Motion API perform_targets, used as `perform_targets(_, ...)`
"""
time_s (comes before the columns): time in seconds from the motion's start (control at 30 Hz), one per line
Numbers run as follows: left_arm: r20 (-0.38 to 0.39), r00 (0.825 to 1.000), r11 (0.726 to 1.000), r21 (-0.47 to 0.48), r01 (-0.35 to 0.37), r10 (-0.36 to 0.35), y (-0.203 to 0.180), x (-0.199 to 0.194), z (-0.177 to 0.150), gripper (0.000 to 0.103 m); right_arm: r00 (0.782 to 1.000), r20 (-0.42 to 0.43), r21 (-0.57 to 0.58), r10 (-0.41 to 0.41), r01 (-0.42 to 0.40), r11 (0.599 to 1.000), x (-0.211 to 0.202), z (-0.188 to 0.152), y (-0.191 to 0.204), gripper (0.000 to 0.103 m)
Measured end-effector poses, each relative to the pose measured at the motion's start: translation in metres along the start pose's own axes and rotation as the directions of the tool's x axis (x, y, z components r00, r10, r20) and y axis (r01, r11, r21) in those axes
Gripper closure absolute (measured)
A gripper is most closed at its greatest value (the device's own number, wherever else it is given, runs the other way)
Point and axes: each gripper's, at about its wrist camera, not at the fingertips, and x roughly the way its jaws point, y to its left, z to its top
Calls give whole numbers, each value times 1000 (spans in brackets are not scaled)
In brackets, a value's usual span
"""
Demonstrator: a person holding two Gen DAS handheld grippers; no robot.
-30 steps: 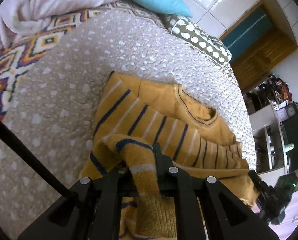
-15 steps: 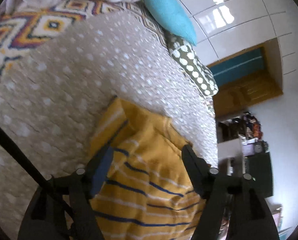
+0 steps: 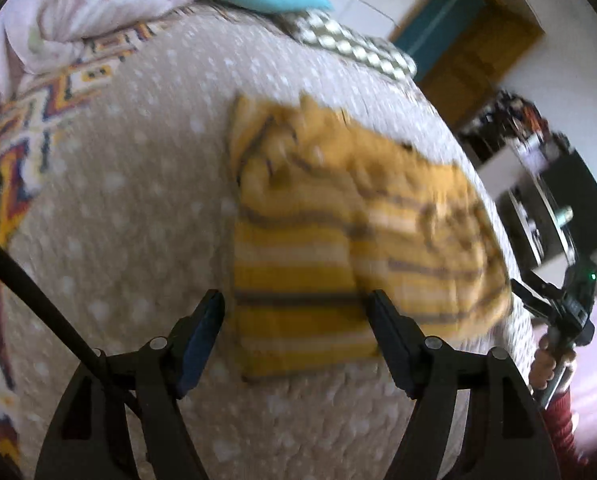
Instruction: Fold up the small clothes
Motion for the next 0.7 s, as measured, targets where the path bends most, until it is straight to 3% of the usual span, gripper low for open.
perform_targets(0.07, -15, 1000, 1000, -2, -20, 20, -1, 9, -9, 34, 1000, -26, -13, -8, 8, 1000, 8, -24, 0, 30)
perform_targets(0.1, -27, 999, 1000, -1, -31, 31, -1, 13, -10, 43, 999, -40, -19, -6, 5, 1000, 14, -31, 1, 37)
perform_targets(0.13, -49, 997, 998, 3, -57, 58, -2, 15, -9, 77, 998, -62, -27, -7, 5, 1000, 20, -36, 2, 51)
perform_targets(0.17, -71, 994, 996, 4, -86, 86, -1, 15, -6, 87, 996, -84, -36, -12, 9, 999, 22, -38, 3, 79)
perform_targets(0.23, -62, 992, 994, 17, -109, 110, -3, -5, 6, 91, 998, -69, -34, 8, -11, 999, 13, -33, 1, 85)
perform_targets(0.27, -41, 990, 990, 38, -133, 134, -5, -16, 11, 91, 999, -52, -31, 10, -11, 999, 0, -27, -2, 92)
perform_targets(0.37, 13, 981, 979, 56, -195, 194, -7, -46, 18, 92, 1000, -7, -14, -26, 26, 1000, -32, -14, -22, 95)
perform_targets(0.43, 34, 957, 955, 54, -291, 289, -3, -49, 13, 93, 998, -23, 7, -54, 54, 999, -35, -18, -31, 95)
perform_targets(0.47, 36, 944, 942, 57, -329, 328, 1, -47, 9, 93, 994, -42, 4, -99, 99, 995, -33, -24, -36, 95)
perform_targets(0.53, 20, 941, 940, 43, -339, 338, 9, -44, -3, 92, 980, -57, -26, -188, 187, 982, -31, -34, -39, 94)
perform_targets(0.6, 12, 950, 949, 29, -313, 313, 15, -43, -17, 78, 979, -40, -13, -201, 200, 980, -38, -40, -40, 93)
perform_targets(0.67, 41, 949, 950, 10, -313, 312, 15, -41, -28, 49, 976, 18, -15, -216, 217, 976, -51, -39, -34, 93)
perform_targets(0.7, 78, 941, 944, -12, -329, 329, 18, -39, -33, 44, 972, 60, -35, -229, 231, 972, -59, -38, -27, 93)
